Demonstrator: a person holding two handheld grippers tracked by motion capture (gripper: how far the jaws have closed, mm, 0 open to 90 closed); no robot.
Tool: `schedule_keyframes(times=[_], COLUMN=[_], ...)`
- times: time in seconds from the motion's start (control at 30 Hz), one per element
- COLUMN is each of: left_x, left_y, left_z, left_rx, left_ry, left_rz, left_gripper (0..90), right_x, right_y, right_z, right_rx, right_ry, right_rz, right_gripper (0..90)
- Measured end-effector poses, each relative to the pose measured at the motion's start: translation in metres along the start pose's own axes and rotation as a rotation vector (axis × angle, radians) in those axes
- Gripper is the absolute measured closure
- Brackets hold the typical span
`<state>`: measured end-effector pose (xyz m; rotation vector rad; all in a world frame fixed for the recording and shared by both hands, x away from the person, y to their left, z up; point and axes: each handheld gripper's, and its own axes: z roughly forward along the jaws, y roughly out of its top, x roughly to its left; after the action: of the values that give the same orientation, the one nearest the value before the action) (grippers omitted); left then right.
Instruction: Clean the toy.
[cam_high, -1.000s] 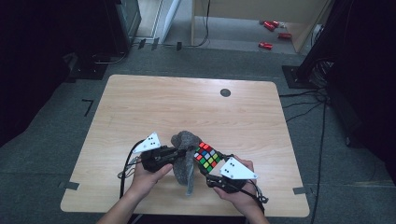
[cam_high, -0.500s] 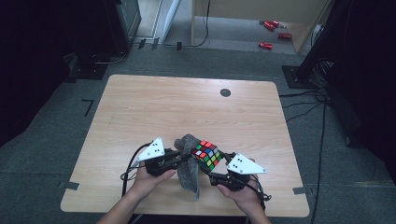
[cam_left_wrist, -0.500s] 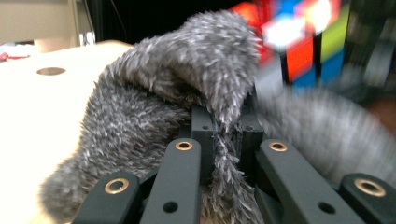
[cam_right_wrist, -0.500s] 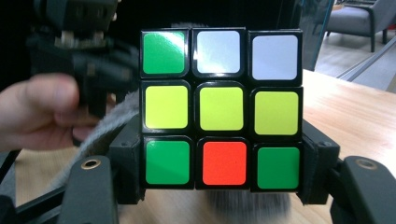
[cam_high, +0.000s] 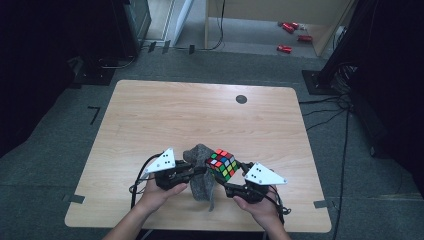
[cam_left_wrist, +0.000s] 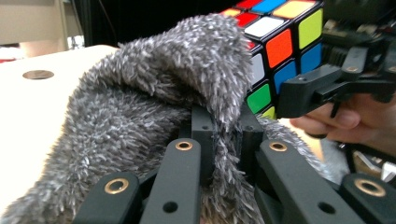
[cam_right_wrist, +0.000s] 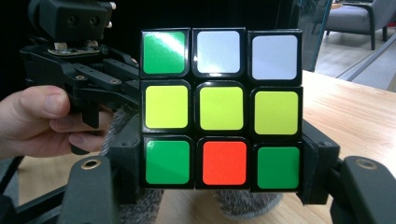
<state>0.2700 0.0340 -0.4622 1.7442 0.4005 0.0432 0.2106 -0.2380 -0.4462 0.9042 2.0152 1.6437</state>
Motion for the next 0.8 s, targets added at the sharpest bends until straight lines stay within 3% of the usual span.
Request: schedule_keyframes(times=[0.07, 0.17, 0.27, 0.4, 0.47, 0.6, 0.8], left_x=[-0.003, -0.013, -0.018, -0.011, -0.01, -0.014, -0.024], left_y=[-0.002, -0.005, -0.005, 0.0, 0.0, -0.004, -0.015], left_z=[0.004, 0.014, 0.016, 0.005, 0.002, 0.008, 0.027], left_rx=[0.024, 0.09, 0.11, 0.033, 0.02, 0.062, 0.14], left_ry=[-0.001, 0.013, 0.028, 0.036, 0.035, 0.039, -0.001], left_rz=[0.017, 0.095, 0.143, 0.113, 0.112, 0.141, 0.134], left_gripper=[84.2, 84.1, 83.8, 83.9, 83.9, 83.9, 83.6], right_x=[0.0, 0.0, -0.001, -0.002, -0.002, -0.002, -0.002], right_y=[0.002, 0.003, 0.003, 0.002, 0.002, 0.003, 0.006], right_z=[-0.001, -0.002, -0.003, -0.003, -0.003, -0.001, -0.004], right_rx=[-0.003, -0.009, -0.014, -0.017, -0.015, -0.012, -0.049], right_ry=[-0.002, 0.0, 0.003, 0.006, 0.008, 0.017, 0.002], right_rz=[0.001, 0.005, 0.011, 0.027, 0.019, 0.031, 0.06], right_gripper=[34.2, 34.2, 34.2, 34.2, 34.2, 34.2, 34.2])
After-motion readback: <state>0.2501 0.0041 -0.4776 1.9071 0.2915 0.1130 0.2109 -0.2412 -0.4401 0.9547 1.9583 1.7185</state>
